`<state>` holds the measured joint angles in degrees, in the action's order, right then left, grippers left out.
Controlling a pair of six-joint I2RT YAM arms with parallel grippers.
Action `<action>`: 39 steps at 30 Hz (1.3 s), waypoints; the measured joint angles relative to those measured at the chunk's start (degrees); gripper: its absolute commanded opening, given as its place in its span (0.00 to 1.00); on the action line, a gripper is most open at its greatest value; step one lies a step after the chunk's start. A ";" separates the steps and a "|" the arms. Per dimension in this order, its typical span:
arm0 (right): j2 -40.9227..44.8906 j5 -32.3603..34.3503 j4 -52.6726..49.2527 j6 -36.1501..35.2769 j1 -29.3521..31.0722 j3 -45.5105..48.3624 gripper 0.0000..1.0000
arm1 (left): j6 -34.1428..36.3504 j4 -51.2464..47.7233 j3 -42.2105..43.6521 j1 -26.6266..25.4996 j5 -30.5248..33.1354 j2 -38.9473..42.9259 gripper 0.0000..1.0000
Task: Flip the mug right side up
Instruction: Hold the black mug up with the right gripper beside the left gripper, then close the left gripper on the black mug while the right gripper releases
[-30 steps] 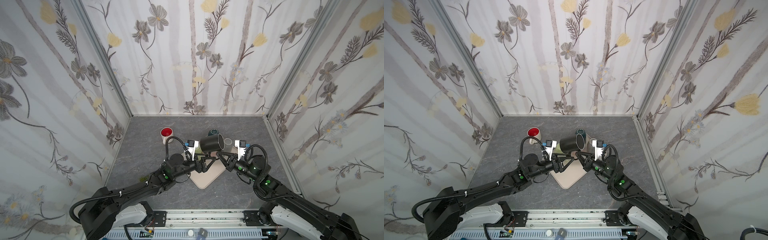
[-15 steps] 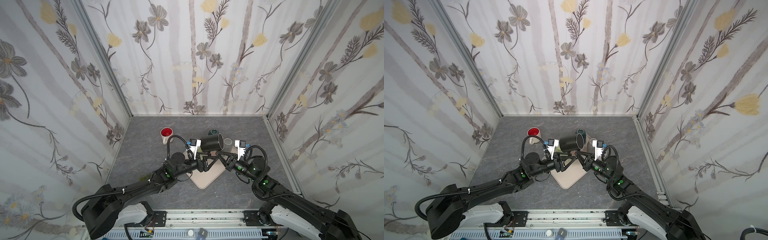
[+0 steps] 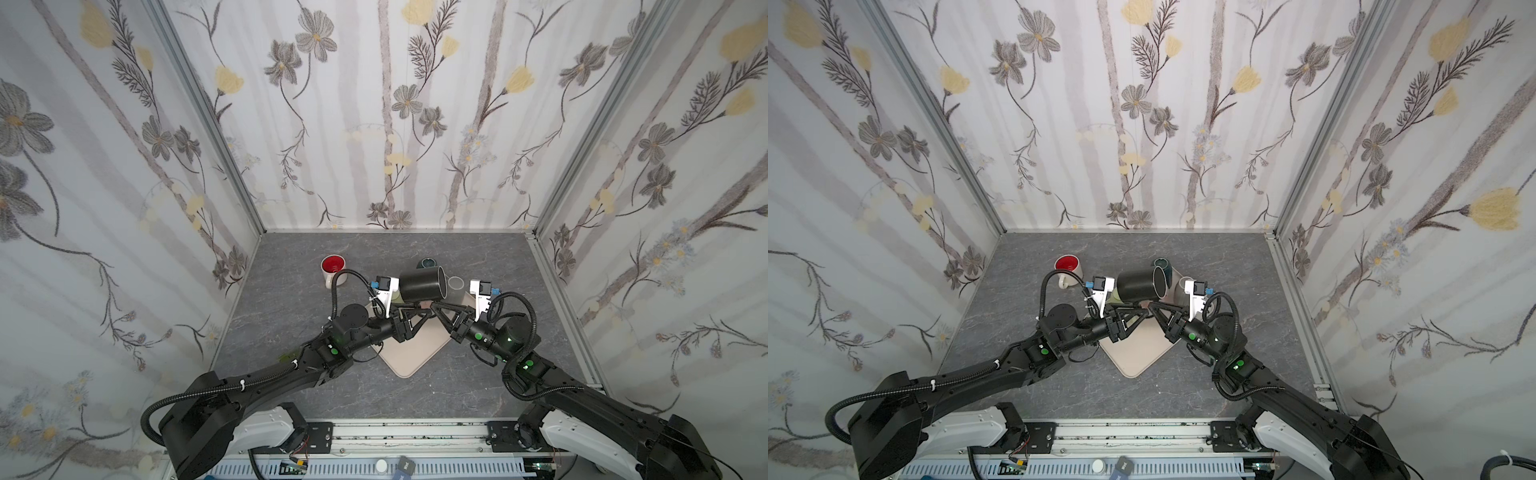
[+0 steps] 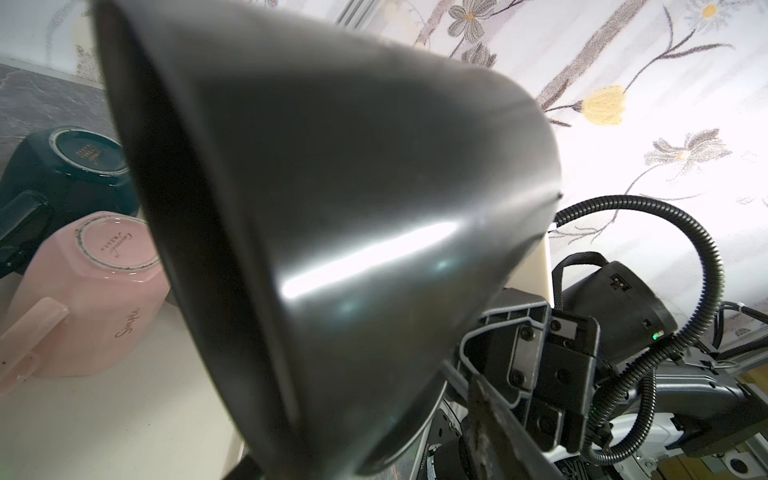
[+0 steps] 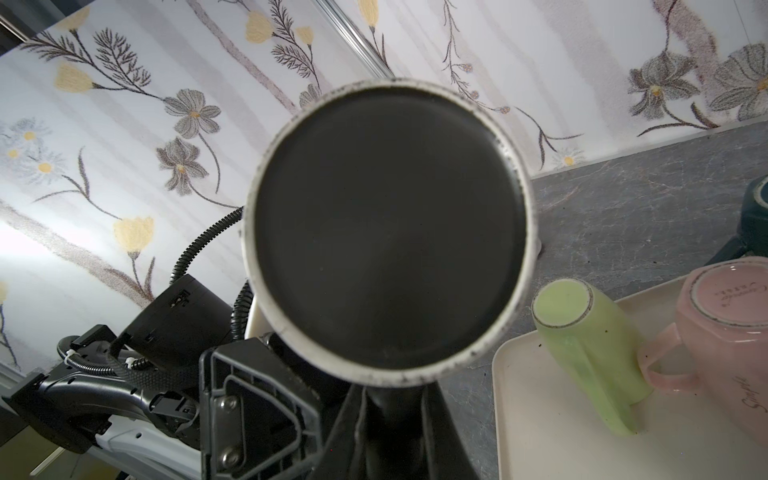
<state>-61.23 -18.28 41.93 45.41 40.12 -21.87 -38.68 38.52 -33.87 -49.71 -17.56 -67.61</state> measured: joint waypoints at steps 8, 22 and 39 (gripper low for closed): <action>-2.60 -2.36 2.91 0.46 0.00 0.20 0.00 | 1.64 -1.99 1.42 0.04 1.29 2.78 0.47; -4.83 -4.37 4.52 0.59 0.17 0.17 0.01 | 2.34 -2.32 4.44 0.17 4.28 6.36 0.36; -7.15 -4.42 4.50 0.96 0.09 0.15 0.01 | 2.43 -1.03 4.61 0.39 6.32 5.64 0.32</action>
<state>-68.38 -22.70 46.44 46.37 40.21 -21.71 -36.25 37.50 -29.26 -49.32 -11.25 -61.98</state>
